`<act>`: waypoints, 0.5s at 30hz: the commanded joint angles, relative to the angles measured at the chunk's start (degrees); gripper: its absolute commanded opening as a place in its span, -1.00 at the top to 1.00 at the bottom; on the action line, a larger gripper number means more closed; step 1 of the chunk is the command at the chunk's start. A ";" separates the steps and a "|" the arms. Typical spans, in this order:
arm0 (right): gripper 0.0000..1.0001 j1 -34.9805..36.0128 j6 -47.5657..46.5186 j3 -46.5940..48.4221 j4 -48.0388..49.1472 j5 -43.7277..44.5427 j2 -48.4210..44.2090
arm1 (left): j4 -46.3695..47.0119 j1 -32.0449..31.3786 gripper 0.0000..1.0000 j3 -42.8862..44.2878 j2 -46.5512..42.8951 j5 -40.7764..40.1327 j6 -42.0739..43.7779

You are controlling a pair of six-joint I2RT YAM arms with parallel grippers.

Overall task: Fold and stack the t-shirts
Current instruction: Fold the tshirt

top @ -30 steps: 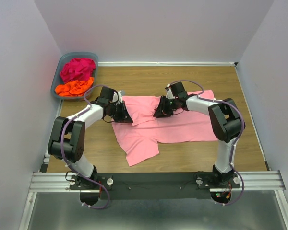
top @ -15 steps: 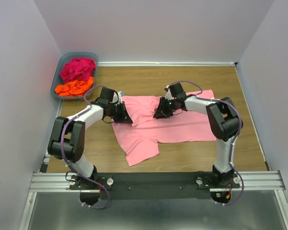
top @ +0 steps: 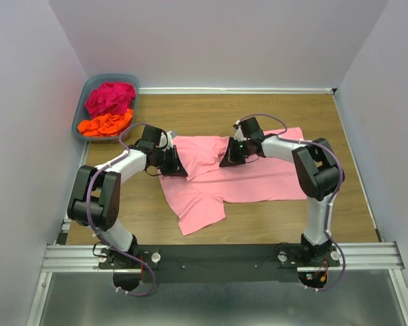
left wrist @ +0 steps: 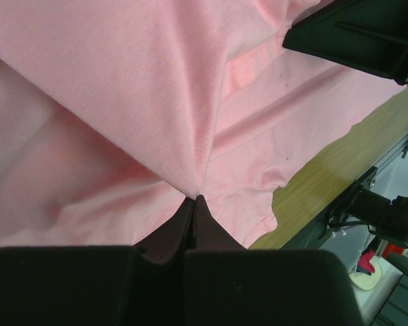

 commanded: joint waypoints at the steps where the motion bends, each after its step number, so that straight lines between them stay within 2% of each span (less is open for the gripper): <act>1: 0.99 0.50 0.17 -0.03 -0.77 -0.13 -4.23 | -0.61 0.09 1.00 -0.24 -1.50 -0.40 0.82; 15: 0.99 0.41 -2.29 0.06 -11.31 0.57 -6.69 | -3.16 0.09 1.00 -1.56 -1.76 -1.10 2.67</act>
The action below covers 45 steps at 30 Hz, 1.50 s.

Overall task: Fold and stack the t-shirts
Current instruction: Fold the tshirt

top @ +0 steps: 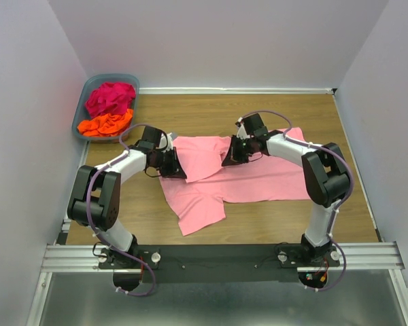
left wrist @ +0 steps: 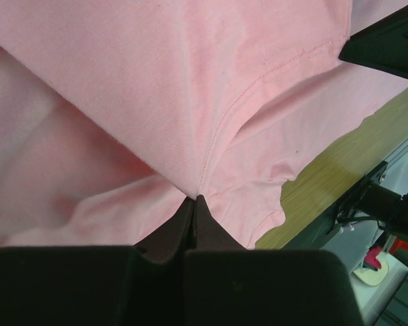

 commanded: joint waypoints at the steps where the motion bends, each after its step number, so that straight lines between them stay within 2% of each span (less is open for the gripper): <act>1: 0.99 0.41 -1.98 -0.23 -5.26 0.83 -0.44 | -1.04 0.18 1.00 -1.64 -1.85 -0.38 0.79; 6: 0.99 0.41 -2.69 0.03 -6.23 0.13 0.96 | -1.04 0.09 0.98 -2.78 -1.50 -0.29 1.23; 9: 0.78 0.41 -3.91 0.91 -6.67 -0.67 1.23 | -1.13 0.18 0.79 -2.70 -1.58 -1.08 0.97; 10: 0.60 0.41 -4.35 1.17 -6.84 1.60 0.27 | -0.87 0.18 0.53 -2.44 -1.85 -2.13 0.18; 13: 0.15 -0.72 -5.76 3.19 -7.46 4.34 -1.32 | -2.09 0.61 0.04 0.72 -3.34 -6.86 -0.26; 14: 0.01 -2.73 -6.20 3.98 -7.72 5.22 -2.37 | -2.44 1.40 -0.18 3.25 -3.78 -7.93 -0.18; 16: -0.07 -5.20 -6.73 4.69 -7.90 6.36 -3.25 | -3.06 2.63 -0.26 5.90 -3.87 -11.52 -0.18; 18: -0.08 -9.15 -8.13 5.13 -8.25 9.78 -4.39 | -2.80 3.51 -0.24 9.93 -3.08 -14.52 -0.53; 19: -0.08 -10.56 -8.66 5.31 -8.25 11.19 -4.66 | -2.28 4.04 -0.16 11.26 -2.56 -17.23 -0.70; 21: -0.07 -15.39 -9.45 5.83 -8.25 14.19 -4.75 | -0.08 4.05 0.08 14.77 0.50 -19.27 -1.32; 22: -0.05 -17.06 -10.07 6.53 -8.17 14.71 -4.49 | 1.40 4.13 0.36 16.18 2.00 -19.45 -1.41; 26: 0.05 -24.70 -11.39 9.25 -8.16 17.26 -1.50 | 2.12 4.05 0.48 23.39 12.53 -20.15 -1.76; 30: 0.15 -28.75 -11.22 11.63 -7.99 17.96 2.62 | 3.44 4.13 0.70 27.52 17.99 -23.22 -2.11; 41: 0.16 -35.17 -8.41 16.73 -6.67 18.67 13.44 | 3.71 6.50 0.78 32.10 28.82 -25.16 -3.34; 45: 0.16 -38.69 -7.96 17.87 -6.58 18.94 17.74 | 2.83 8.00 0.79 36.31 31.98 -23.59 -3.60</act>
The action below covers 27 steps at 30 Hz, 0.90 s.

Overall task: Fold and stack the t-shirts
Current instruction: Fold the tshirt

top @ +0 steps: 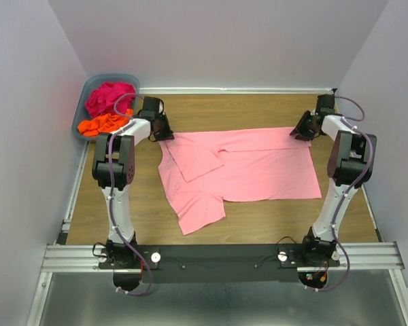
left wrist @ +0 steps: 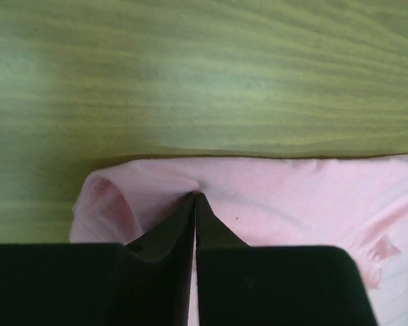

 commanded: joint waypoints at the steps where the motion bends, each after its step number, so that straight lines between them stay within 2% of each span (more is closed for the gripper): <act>1: 0.16 -3.83 0.80 1.42 -0.31 2.83 5.90 | -1.93 2.12 0.80 4.76 4.51 -1.33 -0.39; 7: 0.14 -5.51 0.63 6.42 -0.40 2.13 9.33 | -4.58 2.83 0.81 15.03 10.30 0.50 -0.13; 10: 0.11 -5.51 -0.34 9.59 -0.40 -1.03 10.04 | -4.41 2.83 0.77 19.35 12.78 2.62 -0.57; 13: 0.05 -5.51 -0.86 11.08 -0.31 -3.49 8.73 | -4.32 2.83 0.62 22.34 12.61 3.67 -0.83; 14: 0.02 -5.51 -1.47 11.09 -0.40 -3.93 6.72 | -3.88 2.83 0.43 22.35 11.82 3.85 -0.92; 16: -0.10 -5.51 -1.66 10.30 -0.48 -3.85 3.46 | -3.27 2.83 0.18 21.12 7.87 3.42 -0.83; 17: -0.15 -5.42 -2.27 8.47 -0.49 -3.85 1.79 | -3.00 2.74 -0.09 20.07 6.03 3.07 -0.74; 20: -0.36 -5.51 -3.32 3.11 -1.10 -1.75 -7.69 | -2.56 1.95 -0.46 12.35 -3.63 0.08 -0.39; 21: -0.45 -5.51 -3.50 -1.70 -1.54 0.35 -12.50 | -2.65 1.69 -0.49 7.02 -9.22 -0.80 -0.22; 24: -0.54 -5.42 -3.85 -11.04 -5.31 4.66 -20.08 | -3.43 0.02 -0.49 -2.23 -19.51 -3.61 0.92; 26: -0.59 -4.98 -2.89 -18.83 -7.16 6.94 -28.26 | -5.54 -2.17 -0.49 -11.11 -26.11 -6.33 1.80; 27: -0.61 -4.81 -2.63 -18.88 -7.60 7.92 -31.15 | -6.24 -3.05 -0.49 -13.84 -26.15 -7.21 1.81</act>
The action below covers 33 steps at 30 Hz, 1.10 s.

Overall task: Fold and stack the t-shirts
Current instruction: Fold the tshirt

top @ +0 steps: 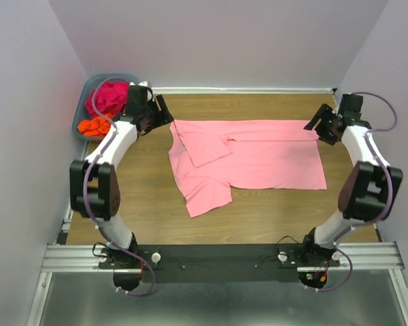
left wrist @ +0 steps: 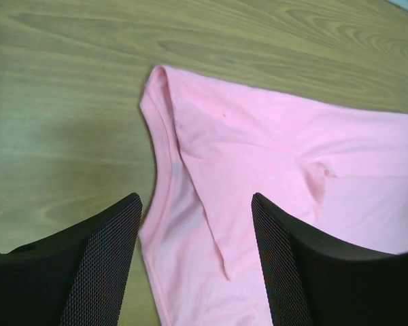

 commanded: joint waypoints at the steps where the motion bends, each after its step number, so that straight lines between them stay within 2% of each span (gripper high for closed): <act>1: -0.65 0.20 0.04 -11.17 -6.94 7.38 -12.34 | -5.20 -4.37 -0.48 -14.74 -10.16 -6.67 1.54; 4: -0.65 0.20 -0.66 -16.99 -9.76 12.03 -18.35 | -7.83 -8.85 -0.44 -21.70 -15.37 -11.05 0.58; 5: -0.65 0.20 -1.09 -18.41 -10.99 12.83 -22.19 | -8.02 -9.56 -0.42 -23.12 -16.25 -11.34 -0.29; 9: -0.66 0.29 0.13 -21.85 -12.85 16.35 -27.58 | -9.07 -12.45 -0.40 -27.44 -17.32 -11.08 -1.79; 13: -0.65 0.29 -0.48 -20.97 -13.37 17.48 -26.98 | -10.48 -15.45 -0.37 -28.58 -16.62 -14.41 -2.50; 18: -0.66 0.37 -0.05 -21.67 -13.20 16.53 -25.75 | -7.68 -15.54 -0.34 -31.40 -15.56 -15.91 -3.38; 23: -0.66 0.29 -0.66 -21.67 -13.20 16.35 -24.52 | -5.39 -15.72 -0.33 -30.35 -12.23 -14.16 -4.08; 33: -0.66 0.29 -0.92 -21.85 -12.76 15.47 -23.11 | -5.65 -16.24 -0.20 -26.39 -7.04 -17.49 -3.20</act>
